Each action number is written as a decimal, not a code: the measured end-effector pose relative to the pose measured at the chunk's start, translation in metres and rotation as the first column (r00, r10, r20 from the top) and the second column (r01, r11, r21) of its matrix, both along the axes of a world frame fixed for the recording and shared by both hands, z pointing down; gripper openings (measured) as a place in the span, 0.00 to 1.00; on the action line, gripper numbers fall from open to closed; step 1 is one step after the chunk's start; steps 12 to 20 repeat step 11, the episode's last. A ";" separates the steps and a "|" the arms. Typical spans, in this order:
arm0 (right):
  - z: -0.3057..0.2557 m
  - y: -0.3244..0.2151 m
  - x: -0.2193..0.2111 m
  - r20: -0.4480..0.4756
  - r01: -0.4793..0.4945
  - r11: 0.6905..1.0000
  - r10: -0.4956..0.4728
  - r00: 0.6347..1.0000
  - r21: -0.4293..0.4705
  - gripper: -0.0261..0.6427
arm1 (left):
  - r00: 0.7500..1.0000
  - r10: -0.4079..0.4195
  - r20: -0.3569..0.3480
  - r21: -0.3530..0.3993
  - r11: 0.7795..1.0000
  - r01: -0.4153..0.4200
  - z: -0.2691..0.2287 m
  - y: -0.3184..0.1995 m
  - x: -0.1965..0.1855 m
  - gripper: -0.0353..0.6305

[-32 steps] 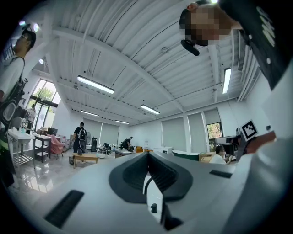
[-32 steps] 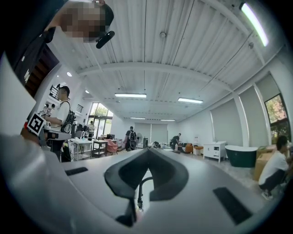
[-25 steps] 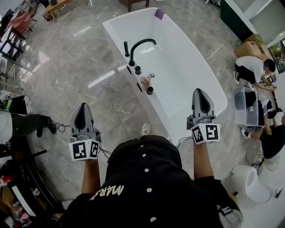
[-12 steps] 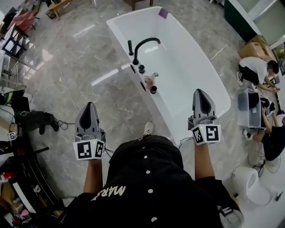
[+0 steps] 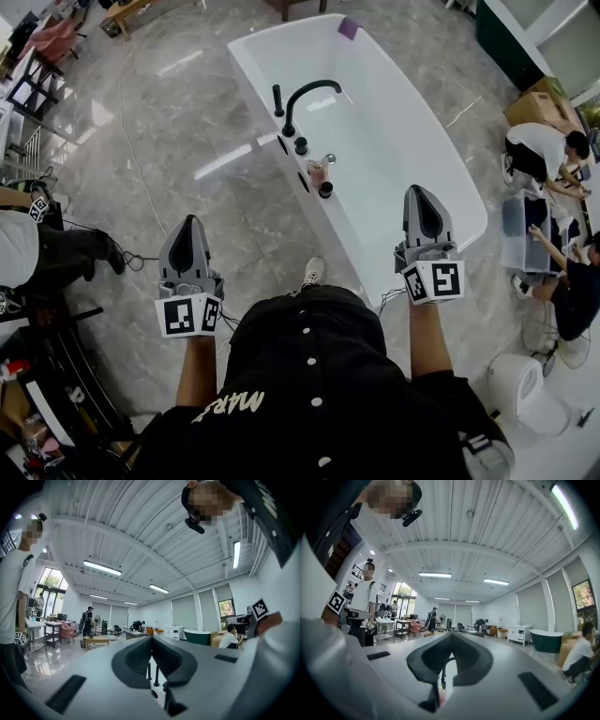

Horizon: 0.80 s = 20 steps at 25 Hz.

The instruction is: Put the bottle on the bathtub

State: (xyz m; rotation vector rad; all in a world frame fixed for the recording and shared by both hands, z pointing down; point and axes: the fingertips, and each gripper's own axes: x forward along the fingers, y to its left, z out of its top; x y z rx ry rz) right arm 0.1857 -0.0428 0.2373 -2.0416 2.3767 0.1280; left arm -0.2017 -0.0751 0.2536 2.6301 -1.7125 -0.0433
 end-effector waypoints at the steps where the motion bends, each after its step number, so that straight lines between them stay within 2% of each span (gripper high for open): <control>1: 0.000 -0.001 0.000 -0.001 0.001 1.000 -0.001 1.000 0.000 0.04 | 1.000 -0.002 0.000 -0.001 1.000 0.002 0.000 0.000 0.000 0.07; 20: 0.001 -0.009 -0.005 0.029 0.012 1.000 -0.012 1.000 -0.005 0.04 | 1.000 -0.003 -0.004 -0.006 1.000 0.003 0.002 -0.001 0.003 0.07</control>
